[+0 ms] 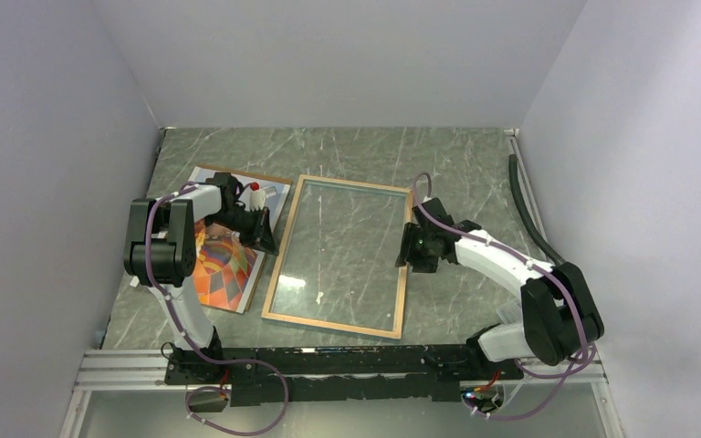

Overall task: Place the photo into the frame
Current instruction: Place the photo frame item in the photo frame.

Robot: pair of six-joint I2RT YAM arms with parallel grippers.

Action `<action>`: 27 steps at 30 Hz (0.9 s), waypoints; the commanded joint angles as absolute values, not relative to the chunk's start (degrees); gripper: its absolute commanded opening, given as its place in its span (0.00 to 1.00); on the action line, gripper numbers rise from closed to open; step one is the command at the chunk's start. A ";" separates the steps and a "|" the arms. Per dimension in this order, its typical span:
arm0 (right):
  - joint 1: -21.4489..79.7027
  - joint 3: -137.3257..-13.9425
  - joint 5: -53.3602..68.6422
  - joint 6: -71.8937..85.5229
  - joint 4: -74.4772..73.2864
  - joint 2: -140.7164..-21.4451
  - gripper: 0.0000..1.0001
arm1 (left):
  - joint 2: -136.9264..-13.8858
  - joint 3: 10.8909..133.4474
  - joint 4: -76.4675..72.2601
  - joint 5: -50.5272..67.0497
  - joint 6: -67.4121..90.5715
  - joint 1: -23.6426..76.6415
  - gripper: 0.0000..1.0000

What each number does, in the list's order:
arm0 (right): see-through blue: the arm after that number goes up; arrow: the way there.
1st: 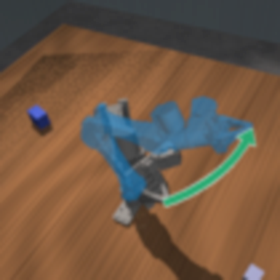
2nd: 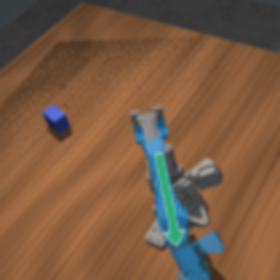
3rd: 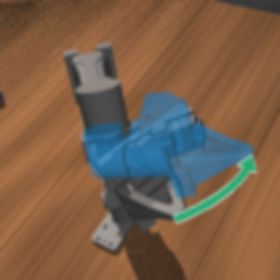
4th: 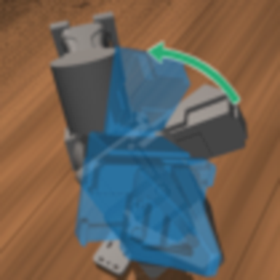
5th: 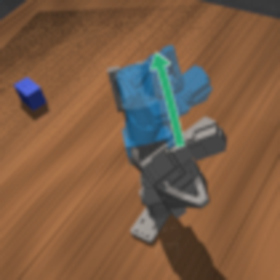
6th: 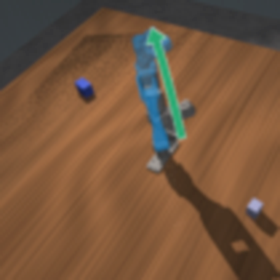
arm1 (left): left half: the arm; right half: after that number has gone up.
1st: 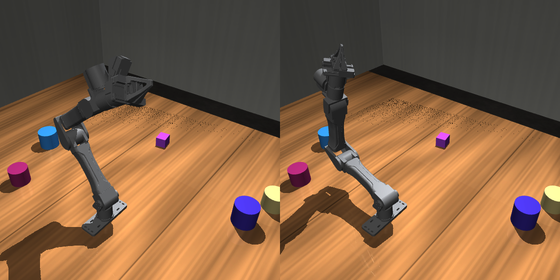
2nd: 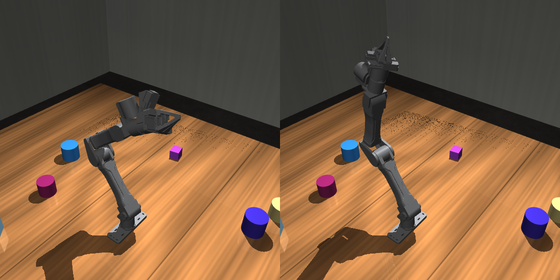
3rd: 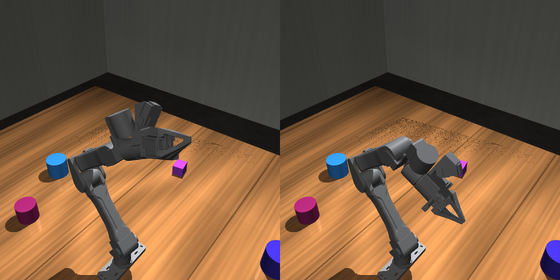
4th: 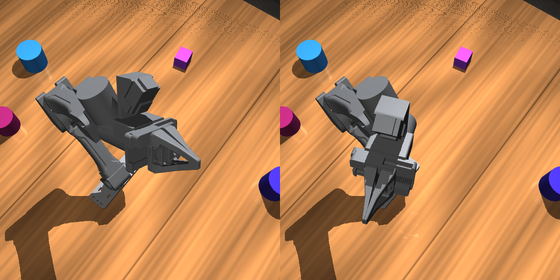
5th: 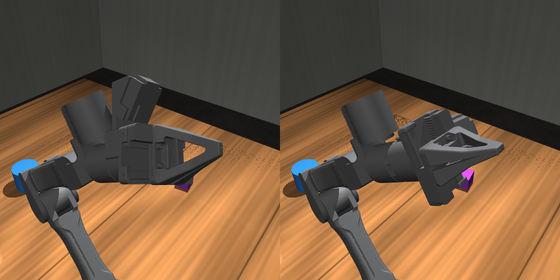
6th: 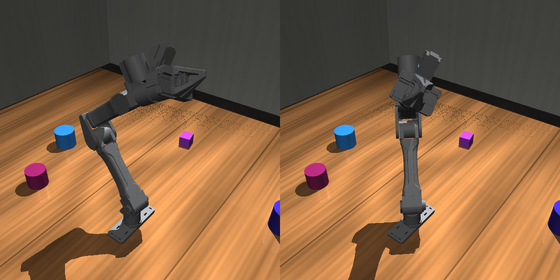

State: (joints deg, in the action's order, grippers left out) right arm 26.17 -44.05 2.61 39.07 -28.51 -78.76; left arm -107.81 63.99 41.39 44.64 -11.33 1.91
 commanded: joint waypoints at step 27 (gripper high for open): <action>18.17 -44.21 7.90 38.72 -19.14 -84.88 0.19 | -111.66 68.73 38.19 43.15 -9.39 5.45 0.05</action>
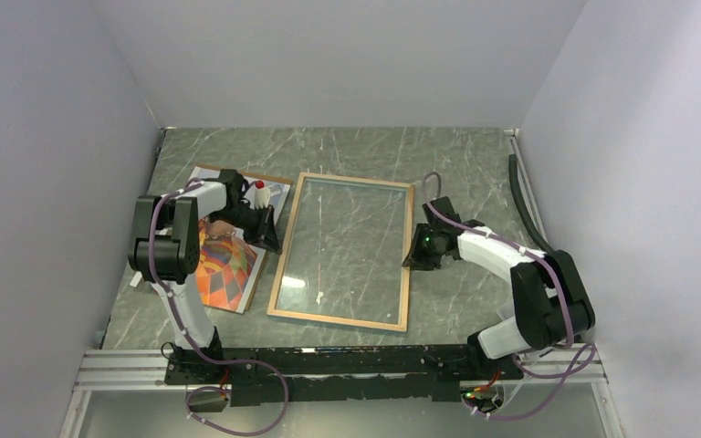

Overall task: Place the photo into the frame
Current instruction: Place the photo frame item in the photo frame.

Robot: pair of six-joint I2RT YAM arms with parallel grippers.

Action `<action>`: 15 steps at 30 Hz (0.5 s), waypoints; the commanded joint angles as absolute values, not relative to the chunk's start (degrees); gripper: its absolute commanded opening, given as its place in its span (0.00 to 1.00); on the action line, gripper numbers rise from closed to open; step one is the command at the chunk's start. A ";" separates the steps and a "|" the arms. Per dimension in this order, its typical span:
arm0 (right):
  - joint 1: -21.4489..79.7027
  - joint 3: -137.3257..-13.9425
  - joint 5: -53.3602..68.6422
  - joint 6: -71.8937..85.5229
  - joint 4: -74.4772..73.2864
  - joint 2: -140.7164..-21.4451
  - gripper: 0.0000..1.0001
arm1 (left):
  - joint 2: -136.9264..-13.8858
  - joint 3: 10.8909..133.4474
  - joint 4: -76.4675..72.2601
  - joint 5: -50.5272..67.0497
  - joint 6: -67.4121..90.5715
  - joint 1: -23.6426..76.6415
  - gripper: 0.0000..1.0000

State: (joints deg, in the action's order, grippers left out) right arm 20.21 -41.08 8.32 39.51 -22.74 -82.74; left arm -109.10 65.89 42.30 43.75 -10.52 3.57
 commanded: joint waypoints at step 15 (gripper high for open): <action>13.19 -53.86 1.85 35.16 -25.79 -85.48 0.44 | -112.41 76.49 41.34 43.04 -8.06 7.01 0.07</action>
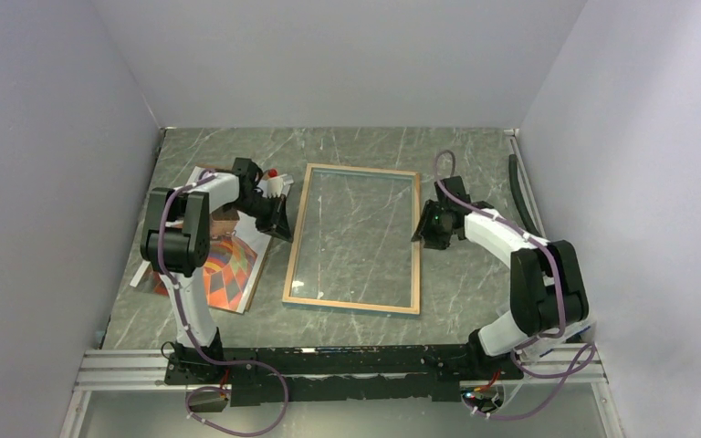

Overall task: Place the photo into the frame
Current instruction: Place the photo frame item in the photo frame, then pick up the photo at the center of the board.

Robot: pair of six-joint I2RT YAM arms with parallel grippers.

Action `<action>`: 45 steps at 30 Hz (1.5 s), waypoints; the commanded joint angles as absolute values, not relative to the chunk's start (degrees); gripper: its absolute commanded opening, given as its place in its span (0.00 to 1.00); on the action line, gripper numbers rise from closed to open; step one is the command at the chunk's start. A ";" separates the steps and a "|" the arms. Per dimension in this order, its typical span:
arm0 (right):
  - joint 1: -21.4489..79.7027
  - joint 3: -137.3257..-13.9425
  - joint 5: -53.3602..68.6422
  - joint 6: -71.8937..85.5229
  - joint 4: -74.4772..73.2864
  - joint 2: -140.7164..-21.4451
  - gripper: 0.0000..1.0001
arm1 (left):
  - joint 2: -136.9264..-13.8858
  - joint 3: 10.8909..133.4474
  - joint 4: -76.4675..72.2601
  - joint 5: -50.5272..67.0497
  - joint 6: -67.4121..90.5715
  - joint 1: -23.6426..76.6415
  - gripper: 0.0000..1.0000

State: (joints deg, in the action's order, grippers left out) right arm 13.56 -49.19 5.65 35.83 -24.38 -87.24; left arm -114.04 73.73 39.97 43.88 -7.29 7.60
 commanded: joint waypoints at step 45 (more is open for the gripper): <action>55.62 -114.49 -2.62 51.13 -26.89 -135.62 0.82 | -105.54 71.38 34.27 1.86 -24.86 -33.63 0.38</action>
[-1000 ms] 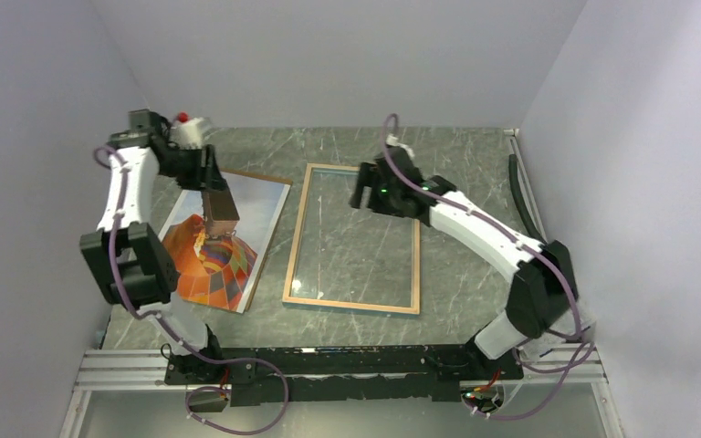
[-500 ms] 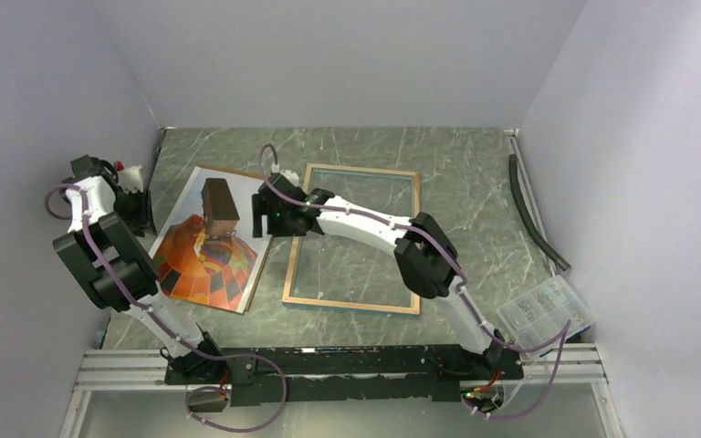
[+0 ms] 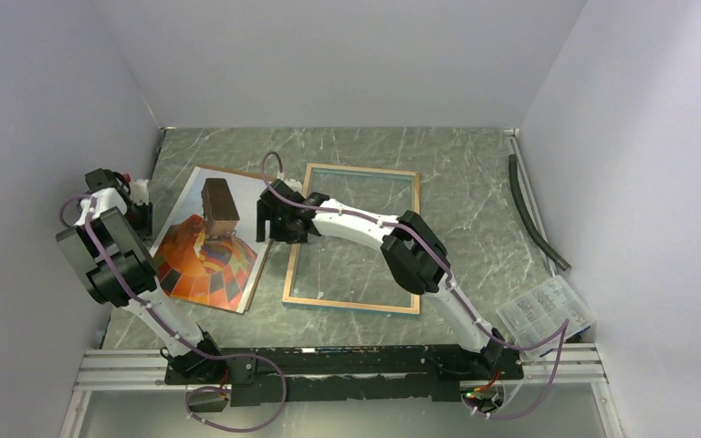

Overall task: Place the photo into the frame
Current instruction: Pick up the photo at the center of the board.

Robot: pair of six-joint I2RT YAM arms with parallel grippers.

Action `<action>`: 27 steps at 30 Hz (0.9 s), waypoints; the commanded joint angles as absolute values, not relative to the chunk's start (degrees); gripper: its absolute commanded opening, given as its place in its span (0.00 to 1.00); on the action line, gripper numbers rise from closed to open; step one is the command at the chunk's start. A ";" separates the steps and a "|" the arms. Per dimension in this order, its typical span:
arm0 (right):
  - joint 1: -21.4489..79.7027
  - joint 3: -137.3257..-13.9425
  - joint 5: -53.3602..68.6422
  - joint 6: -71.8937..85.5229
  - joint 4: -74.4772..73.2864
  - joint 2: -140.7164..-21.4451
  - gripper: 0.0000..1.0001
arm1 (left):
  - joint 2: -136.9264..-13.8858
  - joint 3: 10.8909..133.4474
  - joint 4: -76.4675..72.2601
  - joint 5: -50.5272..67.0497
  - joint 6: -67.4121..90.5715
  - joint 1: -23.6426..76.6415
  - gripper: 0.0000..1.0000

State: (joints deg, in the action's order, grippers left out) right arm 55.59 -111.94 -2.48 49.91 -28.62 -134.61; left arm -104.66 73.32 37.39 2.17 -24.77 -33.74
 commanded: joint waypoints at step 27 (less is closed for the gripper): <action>54.43 -107.50 1.76 57.06 -19.28 -136.84 0.82 | -100.54 62.58 39.39 14.03 -23.92 -31.05 0.32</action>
